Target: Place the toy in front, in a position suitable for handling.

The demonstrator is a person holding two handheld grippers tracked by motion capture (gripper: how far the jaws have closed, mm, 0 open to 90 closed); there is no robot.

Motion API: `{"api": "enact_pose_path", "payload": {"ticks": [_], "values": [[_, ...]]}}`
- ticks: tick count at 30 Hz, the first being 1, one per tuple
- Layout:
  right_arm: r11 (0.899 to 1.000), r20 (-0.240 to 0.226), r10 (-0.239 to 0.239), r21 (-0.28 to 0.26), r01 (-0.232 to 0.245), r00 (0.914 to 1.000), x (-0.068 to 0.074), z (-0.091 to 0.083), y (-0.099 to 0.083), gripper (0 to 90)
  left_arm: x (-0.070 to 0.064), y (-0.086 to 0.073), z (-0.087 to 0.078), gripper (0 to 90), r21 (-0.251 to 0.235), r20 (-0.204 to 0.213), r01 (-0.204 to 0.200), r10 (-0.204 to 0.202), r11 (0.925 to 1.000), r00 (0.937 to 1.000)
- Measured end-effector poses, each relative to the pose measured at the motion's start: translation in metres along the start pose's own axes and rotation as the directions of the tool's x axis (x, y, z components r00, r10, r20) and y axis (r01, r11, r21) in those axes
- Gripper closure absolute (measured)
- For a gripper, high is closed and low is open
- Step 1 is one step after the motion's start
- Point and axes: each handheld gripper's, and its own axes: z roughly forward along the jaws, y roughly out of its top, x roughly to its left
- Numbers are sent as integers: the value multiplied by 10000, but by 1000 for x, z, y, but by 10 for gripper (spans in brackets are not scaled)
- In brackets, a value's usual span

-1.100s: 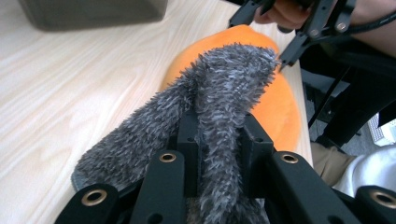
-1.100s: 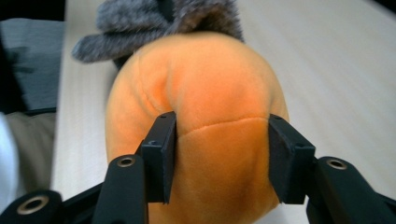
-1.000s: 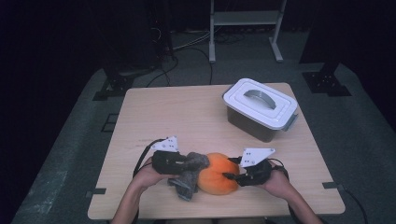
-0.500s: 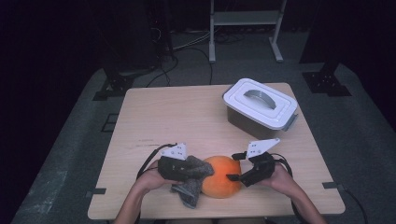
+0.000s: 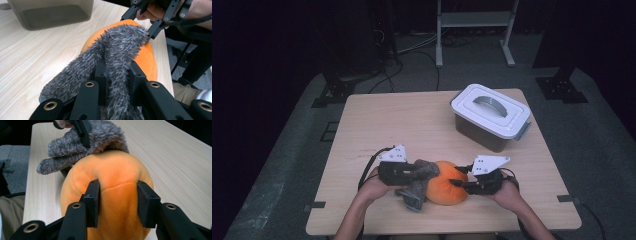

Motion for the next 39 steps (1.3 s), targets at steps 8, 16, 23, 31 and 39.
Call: {"api": "enact_pose_path", "payload": {"ticks": [8,16,23,31,39], "values": [[9975,-1331,639,393,-591,9890,-9,-9,-5,383,-9,-3,10,738,827,650,-558,505,9950,9966],[9888,-1305,1447,557,-1385,9808,-16,-1,-9,267,-13,-4,11,738,974,1182,-866,749,9915,9902],[9943,-1405,869,742,-770,9863,-9,-2,-10,412,-4,-10,5,737,1115,1041,-575,459,9921,9935],[9956,-1243,718,683,-636,9897,-7,-6,-11,420,2,-11,-2,738,878,635,-205,150,9959,9979],[9978,-1461,515,498,-447,9879,-3,-5,-7,404,-5,-1,1,737,54,617,-298,294,9995,9977]]}}
